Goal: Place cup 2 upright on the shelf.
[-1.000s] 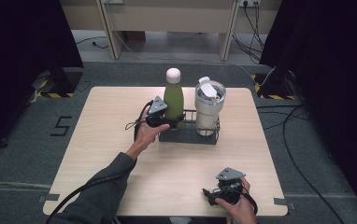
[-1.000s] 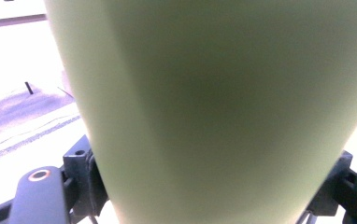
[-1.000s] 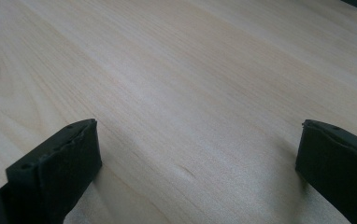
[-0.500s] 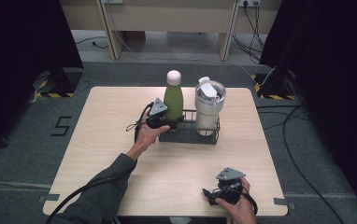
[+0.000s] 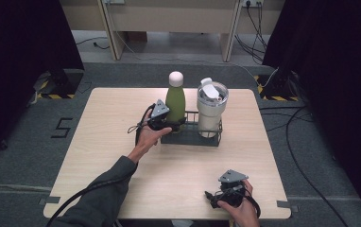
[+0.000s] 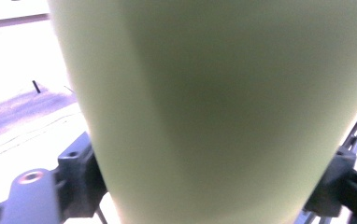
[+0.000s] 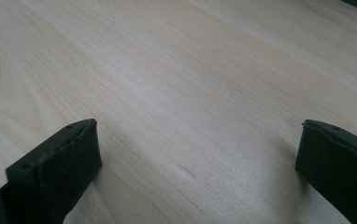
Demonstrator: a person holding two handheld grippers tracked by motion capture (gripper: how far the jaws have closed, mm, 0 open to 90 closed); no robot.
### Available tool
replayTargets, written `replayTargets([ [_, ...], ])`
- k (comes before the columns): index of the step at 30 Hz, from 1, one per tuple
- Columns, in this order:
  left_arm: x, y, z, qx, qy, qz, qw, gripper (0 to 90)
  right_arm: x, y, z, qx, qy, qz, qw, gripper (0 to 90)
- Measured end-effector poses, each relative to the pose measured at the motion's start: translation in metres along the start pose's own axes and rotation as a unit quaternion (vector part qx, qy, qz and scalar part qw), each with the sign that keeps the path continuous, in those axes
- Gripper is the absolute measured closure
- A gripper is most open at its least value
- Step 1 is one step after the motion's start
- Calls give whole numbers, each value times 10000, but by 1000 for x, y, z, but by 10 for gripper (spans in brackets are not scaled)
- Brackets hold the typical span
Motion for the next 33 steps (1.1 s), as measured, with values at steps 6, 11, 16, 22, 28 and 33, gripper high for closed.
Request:
replayTargets([
  [6,-3,-1,5,-19,46,-23,10000,145,0,0,0,-2,1,-5,10000,4],
  [11,-6,0,8,-29,70,76,9999,145,0,0,0,-3,2,-6,10000,4],
  [16,-10,1,14,-28,89,55,9999,145,0,0,0,-3,1,-6,10000,4],
  [22,-16,2,21,-60,22,75,10000,145,0,0,0,-2,1,-5,10000,4],
  [28,-16,-2,27,-80,3,87,9999,145,0,0,0,-4,-3,-11,10000,4],
  [33,-17,-1,33,-8,-5,127,9999,145,0,0,0,-6,-2,-20,10000,4],
])
Point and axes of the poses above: each handheld gripper's, and its own axes: z roughly backward along the jaws, x roughly out of its underside, y roughly to its right, the point moved 1 cm from there along -z, roughly forward along the jaws, and after that the axes turned 10 degrees about -z, right-handed, at the moved point
